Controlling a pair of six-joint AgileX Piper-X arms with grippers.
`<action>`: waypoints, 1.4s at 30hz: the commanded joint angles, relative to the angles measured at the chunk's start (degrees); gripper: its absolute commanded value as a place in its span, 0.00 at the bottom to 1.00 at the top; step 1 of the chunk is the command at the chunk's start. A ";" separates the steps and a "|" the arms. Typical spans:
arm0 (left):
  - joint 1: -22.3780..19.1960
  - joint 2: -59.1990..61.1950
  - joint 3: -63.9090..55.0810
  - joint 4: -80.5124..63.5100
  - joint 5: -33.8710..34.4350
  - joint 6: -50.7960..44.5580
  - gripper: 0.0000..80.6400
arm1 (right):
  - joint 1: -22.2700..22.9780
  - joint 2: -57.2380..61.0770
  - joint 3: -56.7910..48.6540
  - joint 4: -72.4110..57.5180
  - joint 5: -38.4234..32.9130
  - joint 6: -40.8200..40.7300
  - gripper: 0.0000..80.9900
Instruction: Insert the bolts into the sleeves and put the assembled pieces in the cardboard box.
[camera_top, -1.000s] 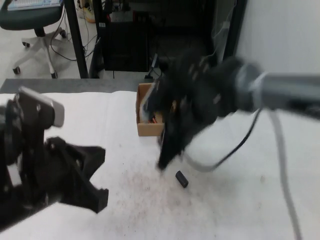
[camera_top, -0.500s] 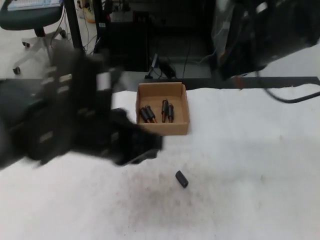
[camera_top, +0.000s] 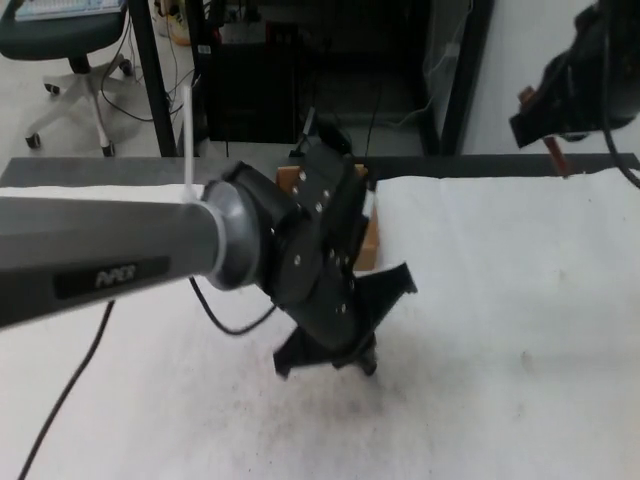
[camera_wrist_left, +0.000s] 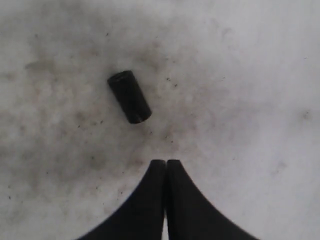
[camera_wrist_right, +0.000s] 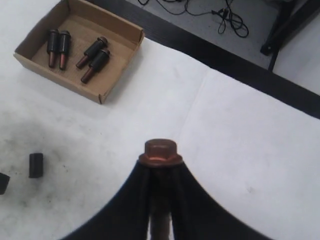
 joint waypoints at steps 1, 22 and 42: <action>-0.41 0.03 -0.73 0.42 -0.50 -9.46 0.02 | -2.37 -0.88 -0.39 2.66 -0.33 0.47 0.01; -0.41 1.10 -0.73 -2.82 -6.13 -31.06 0.40 | -2.60 -1.02 -0.39 3.23 -3.61 1.63 0.01; -0.24 8.07 -0.73 -7.57 -4.69 -35.39 0.40 | -2.60 -1.02 -0.39 3.21 -6.48 1.63 0.01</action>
